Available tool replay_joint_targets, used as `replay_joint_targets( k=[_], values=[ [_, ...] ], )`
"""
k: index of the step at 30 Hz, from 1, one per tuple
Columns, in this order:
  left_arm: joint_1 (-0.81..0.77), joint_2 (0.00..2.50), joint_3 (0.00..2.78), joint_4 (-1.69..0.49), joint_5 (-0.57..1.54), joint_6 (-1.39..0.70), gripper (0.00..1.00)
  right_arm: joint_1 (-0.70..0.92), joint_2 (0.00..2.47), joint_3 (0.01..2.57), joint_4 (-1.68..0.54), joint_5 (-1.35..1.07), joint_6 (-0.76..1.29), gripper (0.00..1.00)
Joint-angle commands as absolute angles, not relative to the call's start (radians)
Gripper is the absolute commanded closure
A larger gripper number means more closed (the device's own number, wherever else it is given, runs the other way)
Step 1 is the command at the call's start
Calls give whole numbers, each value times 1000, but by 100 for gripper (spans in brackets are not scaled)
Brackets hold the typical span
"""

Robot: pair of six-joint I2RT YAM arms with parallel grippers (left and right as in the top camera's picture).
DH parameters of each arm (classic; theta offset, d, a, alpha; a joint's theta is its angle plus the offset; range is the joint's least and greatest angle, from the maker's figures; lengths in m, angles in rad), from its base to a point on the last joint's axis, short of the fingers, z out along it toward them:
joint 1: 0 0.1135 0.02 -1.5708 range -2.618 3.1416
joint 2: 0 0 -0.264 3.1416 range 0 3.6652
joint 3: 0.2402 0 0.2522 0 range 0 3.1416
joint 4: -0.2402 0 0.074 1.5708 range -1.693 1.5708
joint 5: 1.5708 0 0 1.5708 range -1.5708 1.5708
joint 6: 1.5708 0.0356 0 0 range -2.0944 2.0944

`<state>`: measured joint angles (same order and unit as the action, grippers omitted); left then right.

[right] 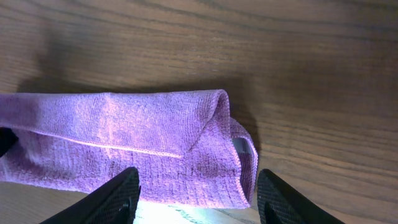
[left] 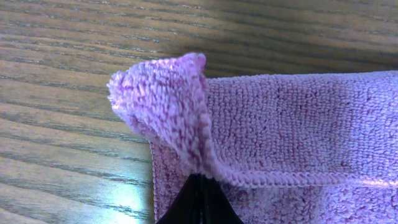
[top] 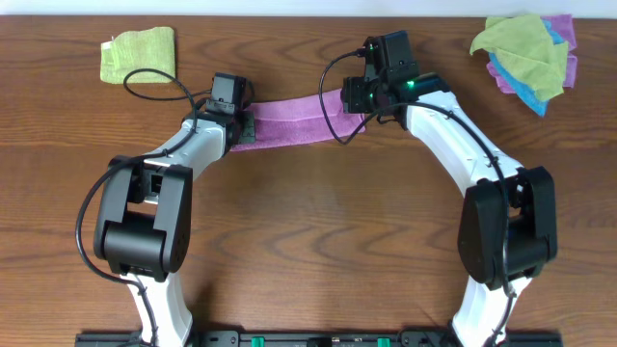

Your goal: Fold the cloth

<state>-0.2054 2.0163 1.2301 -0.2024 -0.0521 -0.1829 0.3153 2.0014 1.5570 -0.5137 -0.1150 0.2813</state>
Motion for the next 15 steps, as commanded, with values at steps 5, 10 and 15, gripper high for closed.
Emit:
replay_joint_targets(
  k=[5,10,15],
  values=[
    [-204,1949,1256,-205,-52,-184,95,315,1968,1577,-517,-112,284,38],
    [-204,1881,1259,-205,-51,-184,94,315,1968,1577,-517,-112,284,38],
    [-206,1803,1259,-185,-48,-183,94,315,1968,1577,-517,-113,284,38]
  ],
)
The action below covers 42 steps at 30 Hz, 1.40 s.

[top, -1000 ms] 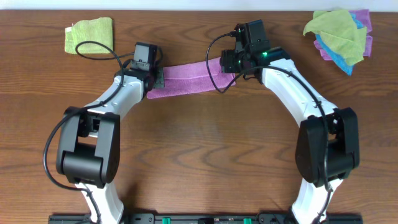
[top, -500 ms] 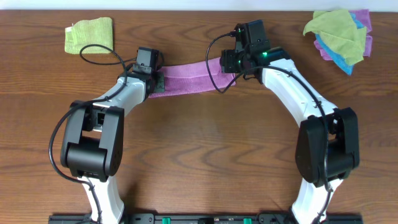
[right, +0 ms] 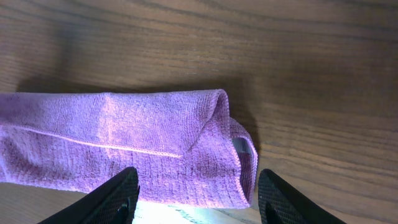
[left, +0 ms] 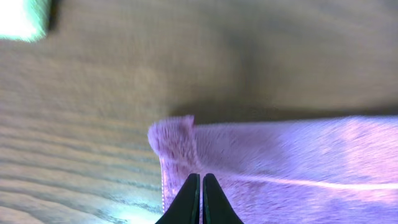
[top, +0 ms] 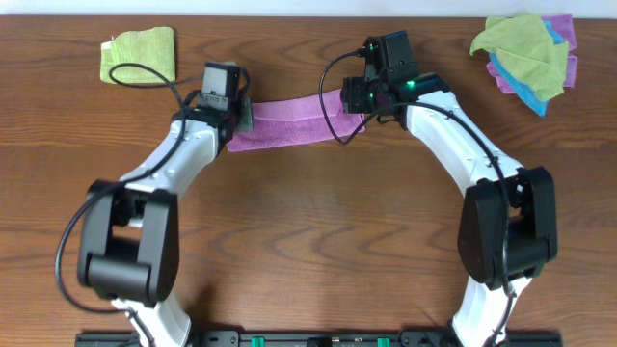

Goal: Fold the cloth
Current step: 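Grasp the folded strip's right end with the right gripper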

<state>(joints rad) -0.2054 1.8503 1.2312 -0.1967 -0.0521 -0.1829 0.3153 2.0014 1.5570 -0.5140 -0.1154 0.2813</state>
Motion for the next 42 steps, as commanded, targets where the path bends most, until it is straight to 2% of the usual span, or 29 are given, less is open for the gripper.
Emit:
replay_joint_targets(
  k=[1,14,29,42],
  values=[
    [-206,1802,1259,-175,-50,-183,95,315,1968,1577,-517,-113,284,38],
    [-202,1931,1259,-22,-54,-184,94,316,1968,1577,-520,-125,284,38],
    [-201,1979,1259,-27,-55,-187,94,316,1968,1577,-522,-125,284,38],
    [-202,2047,1259,-143,-58,-187,94,315,1968,1577,-537,-125,284,38]
  ],
)
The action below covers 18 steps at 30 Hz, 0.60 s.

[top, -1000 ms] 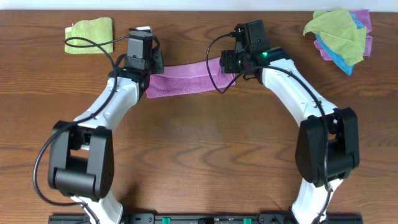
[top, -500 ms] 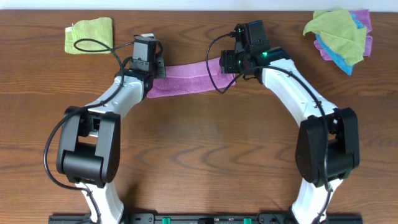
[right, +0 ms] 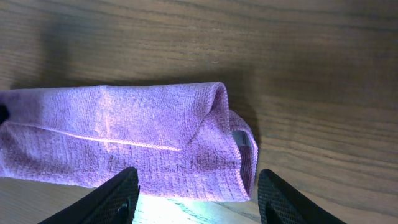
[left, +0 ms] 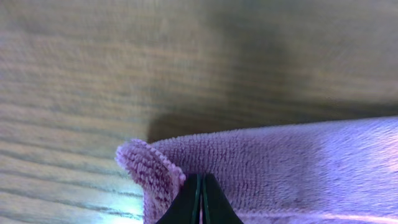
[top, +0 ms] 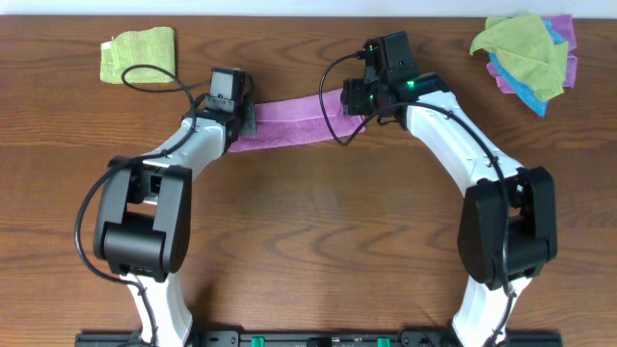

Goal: Fold the cloth
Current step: 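Grasp the folded strip's right end with the right gripper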

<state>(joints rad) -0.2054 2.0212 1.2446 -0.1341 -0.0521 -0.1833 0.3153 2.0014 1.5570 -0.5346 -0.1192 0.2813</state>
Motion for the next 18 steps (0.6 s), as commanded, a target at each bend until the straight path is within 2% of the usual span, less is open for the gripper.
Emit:
replay_joint_targets(
  k=[1,7,18],
  values=[
    [-202,2053,1259,-147,-58,-187,94,316,1968,1577,-539,-124,284,38],
    [-202,2073,1259,-163,-59,-187,94,315,1968,1577,-546,-124,283,37],
    [-202,2073,1259,-166,-58,-187,94,257,1971,1573,-619,-162,257,21]
  ],
)
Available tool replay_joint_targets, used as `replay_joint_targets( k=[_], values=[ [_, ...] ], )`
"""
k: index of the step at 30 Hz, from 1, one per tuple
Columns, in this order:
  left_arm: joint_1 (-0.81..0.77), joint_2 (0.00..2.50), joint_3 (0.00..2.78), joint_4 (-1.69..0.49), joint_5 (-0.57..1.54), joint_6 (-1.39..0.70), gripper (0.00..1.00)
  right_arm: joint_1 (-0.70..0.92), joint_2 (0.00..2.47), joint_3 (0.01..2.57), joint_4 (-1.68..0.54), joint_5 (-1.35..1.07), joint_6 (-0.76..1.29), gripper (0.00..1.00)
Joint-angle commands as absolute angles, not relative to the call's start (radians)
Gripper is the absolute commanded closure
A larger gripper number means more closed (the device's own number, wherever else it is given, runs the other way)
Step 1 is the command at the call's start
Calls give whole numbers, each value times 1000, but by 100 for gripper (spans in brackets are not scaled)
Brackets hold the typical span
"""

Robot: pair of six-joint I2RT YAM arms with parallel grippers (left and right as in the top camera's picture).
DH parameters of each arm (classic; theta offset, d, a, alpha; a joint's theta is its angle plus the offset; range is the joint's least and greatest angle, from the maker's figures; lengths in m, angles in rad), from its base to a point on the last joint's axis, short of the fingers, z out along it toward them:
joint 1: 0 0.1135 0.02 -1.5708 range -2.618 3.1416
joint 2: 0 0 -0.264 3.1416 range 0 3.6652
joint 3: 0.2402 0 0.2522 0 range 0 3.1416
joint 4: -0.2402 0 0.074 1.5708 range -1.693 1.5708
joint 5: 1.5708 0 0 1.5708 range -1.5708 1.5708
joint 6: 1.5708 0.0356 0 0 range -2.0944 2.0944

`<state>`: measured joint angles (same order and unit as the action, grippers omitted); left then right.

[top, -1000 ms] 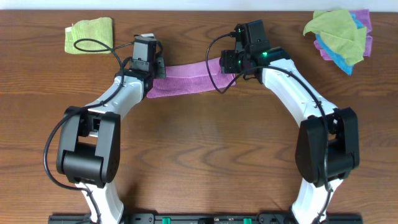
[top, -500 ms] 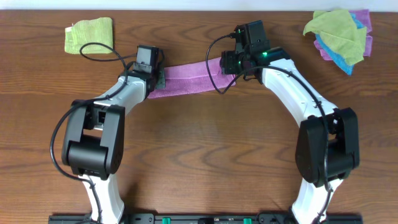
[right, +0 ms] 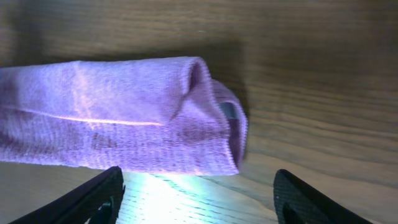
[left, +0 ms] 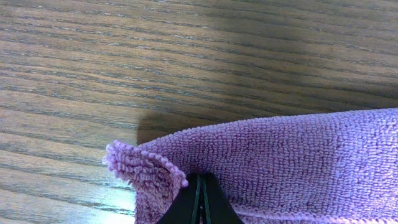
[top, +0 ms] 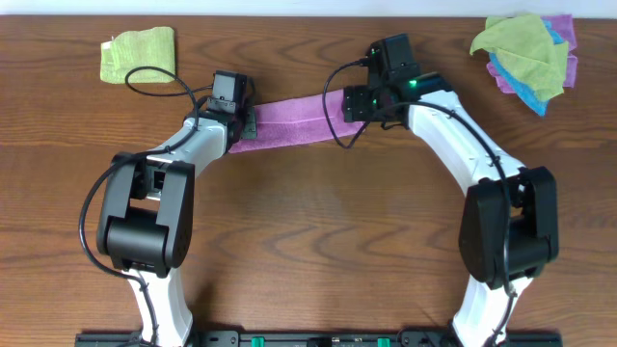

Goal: Fold the cloth
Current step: 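Grasp the folded strip's right end with the right gripper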

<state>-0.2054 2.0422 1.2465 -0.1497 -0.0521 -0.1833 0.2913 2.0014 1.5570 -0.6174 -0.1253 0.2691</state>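
A purple cloth (top: 294, 120), folded into a long narrow strip, lies on the table between my two grippers. My left gripper (top: 243, 123) is at the strip's left end. In the left wrist view that gripper (left: 201, 190) is shut, its tips resting against the cloth (left: 280, 162) beside a curled-up corner (left: 146, 171). My right gripper (top: 359, 104) is over the right end. In the right wrist view it (right: 205, 196) stands wide open, with the folded end of the cloth (right: 155, 118) just beyond its fingers (right: 102, 199) and nothing between them.
A folded green cloth (top: 140, 53) lies at the far left. A pile of green, blue and purple cloths (top: 525, 53) sits at the far right corner. The table's far edge (top: 308, 16) runs close behind the strip.
My right gripper's fingers stand wider apart, and the cloth end now lies farther from them in its view. My left gripper stays shut at the left end.
First my left gripper was shut at the strip's left end, with the corner bunched up. Then it was raised, still shut, above that end. Then it was back down on it, and the corner now lies flatter. My right gripper stayed open over the right end.
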Motion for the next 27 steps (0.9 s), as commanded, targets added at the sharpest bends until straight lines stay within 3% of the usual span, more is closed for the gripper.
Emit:
replay_joint_targets(
  k=[1,10,27],
  values=[
    [-202,2073,1259,-166,-58,-187,95,246,1975,1573,-614,-192,257,21],
    [-203,2073,1259,-169,-54,-187,94,182,2073,1573,-552,-499,248,20],
    [-203,2073,1259,-184,-51,-187,95,165,2225,1573,-463,-613,253,16]
  ],
)
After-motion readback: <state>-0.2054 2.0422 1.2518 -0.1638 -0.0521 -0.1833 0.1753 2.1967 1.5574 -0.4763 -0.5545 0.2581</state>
